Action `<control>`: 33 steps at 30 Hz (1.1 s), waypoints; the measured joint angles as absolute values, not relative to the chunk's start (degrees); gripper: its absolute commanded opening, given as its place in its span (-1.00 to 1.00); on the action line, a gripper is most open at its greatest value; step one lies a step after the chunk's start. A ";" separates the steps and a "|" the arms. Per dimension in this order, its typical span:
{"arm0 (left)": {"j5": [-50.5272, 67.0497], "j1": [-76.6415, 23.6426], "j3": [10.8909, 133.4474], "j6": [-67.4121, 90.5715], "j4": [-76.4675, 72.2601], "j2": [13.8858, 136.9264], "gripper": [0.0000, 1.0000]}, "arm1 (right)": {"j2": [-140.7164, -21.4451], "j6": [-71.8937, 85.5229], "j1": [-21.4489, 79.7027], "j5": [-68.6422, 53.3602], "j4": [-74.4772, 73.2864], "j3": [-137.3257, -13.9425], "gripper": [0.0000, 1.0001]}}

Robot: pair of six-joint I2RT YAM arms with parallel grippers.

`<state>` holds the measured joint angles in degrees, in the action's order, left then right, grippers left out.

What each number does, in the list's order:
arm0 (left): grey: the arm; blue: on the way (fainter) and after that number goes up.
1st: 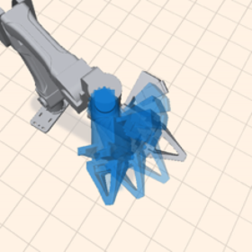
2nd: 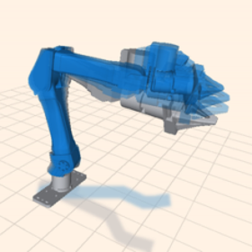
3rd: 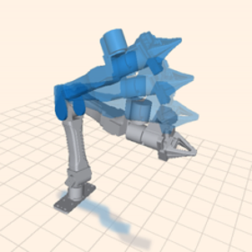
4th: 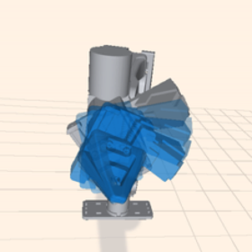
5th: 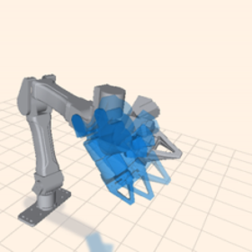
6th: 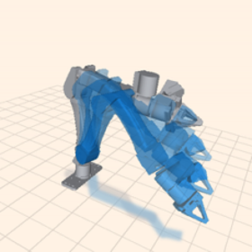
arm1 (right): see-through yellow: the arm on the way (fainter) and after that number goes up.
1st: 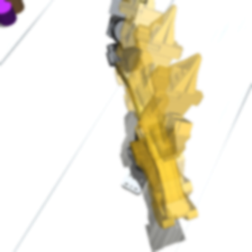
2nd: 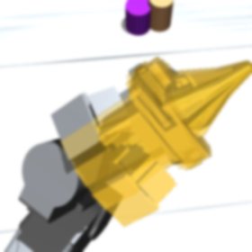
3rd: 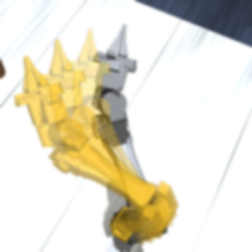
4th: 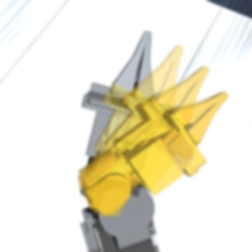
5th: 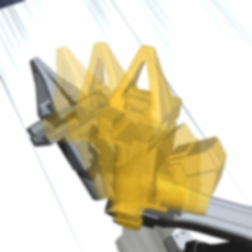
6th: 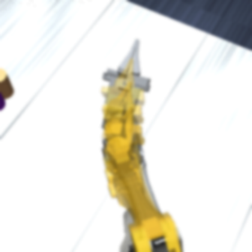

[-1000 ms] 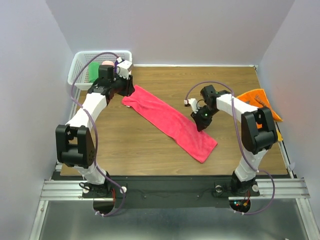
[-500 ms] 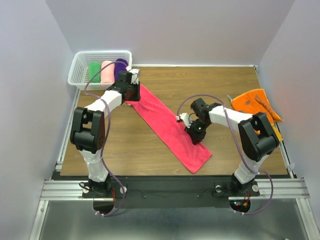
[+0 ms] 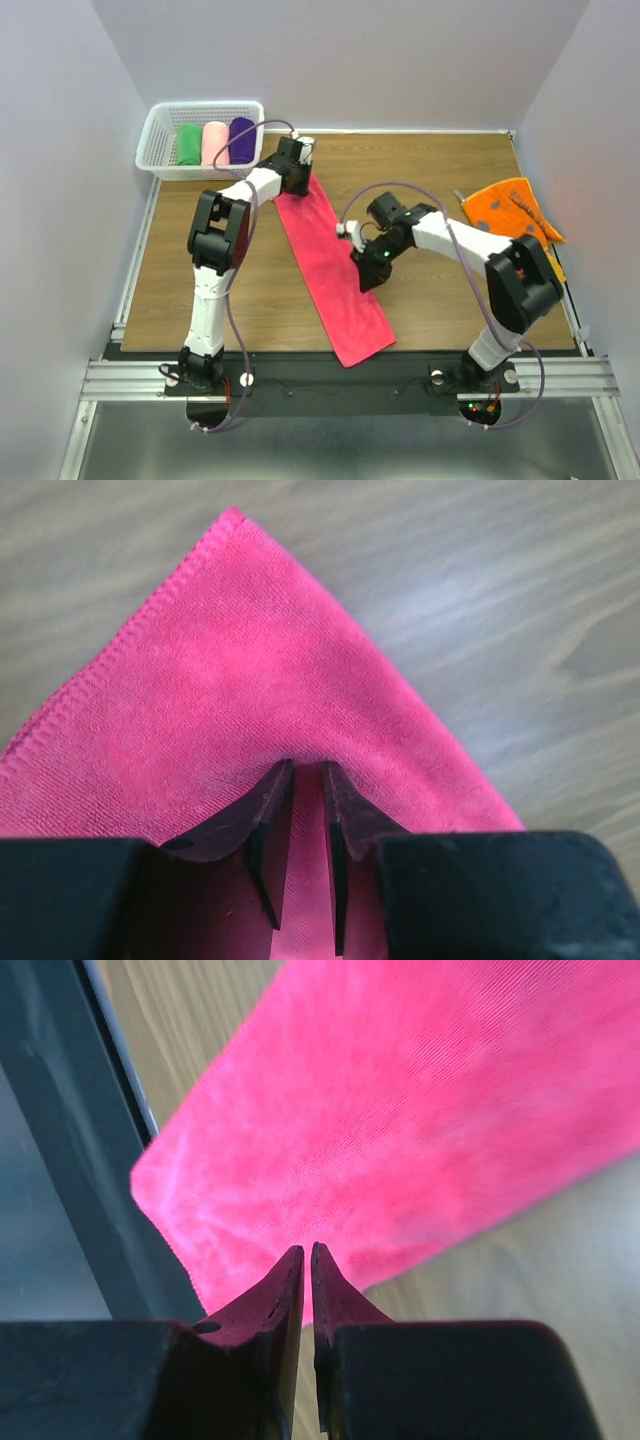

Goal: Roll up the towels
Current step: Fold the towel

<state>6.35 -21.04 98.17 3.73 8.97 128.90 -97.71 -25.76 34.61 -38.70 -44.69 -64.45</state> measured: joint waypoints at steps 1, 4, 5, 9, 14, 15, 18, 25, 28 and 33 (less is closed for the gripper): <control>6.50 -21.54 100.71 3.27 9.45 130.58 -0.42 | -95.59 -25.08 33.21 -39.46 -44.56 -65.73 -0.73; 8.54 -23.35 108.90 1.56 9.50 135.98 -0.38 | -91.64 -23.49 28.91 -41.06 -44.31 -67.96 -0.72; 9.34 -24.08 111.57 0.91 9.61 137.56 -0.32 | -90.61 -22.65 27.24 -41.47 -44.25 -68.60 -0.72; 12.51 -27.14 119.46 -1.43 9.08 142.78 -0.13 | -87.74 -20.60 20.36 -41.10 -42.50 -69.80 -0.72; 15.90 -29.98 125.19 -3.16 7.92 146.23 0.06 | -87.79 -18.46 19.25 -39.40 -41.50 -69.65 -0.72; 16.43 -30.30 125.47 -3.44 7.35 146.10 0.13 | -87.79 -17.96 19.16 -38.85 -41.01 -69.65 -0.72; 16.56 -29.95 125.43 -3.88 5.56 144.64 0.48 | -88.20 -16.73 18.87 -37.21 -38.85 -69.76 -0.71; 18.28 -21.54 116.42 -2.61 2.68 126.02 0.97 | -98.96 -12.47 17.50 -33.93 -32.14 -79.68 -0.04; 19.90 -15.40 109.47 -1.67 -0.84 113.12 0.97 | -106.87 -11.20 17.32 -32.53 -29.36 -86.87 0.16; 21.74 -8.05 91.72 -3.51 -7.18 92.44 0.97 | -119.11 -9.32 17.37 -30.98 -27.55 -97.27 0.01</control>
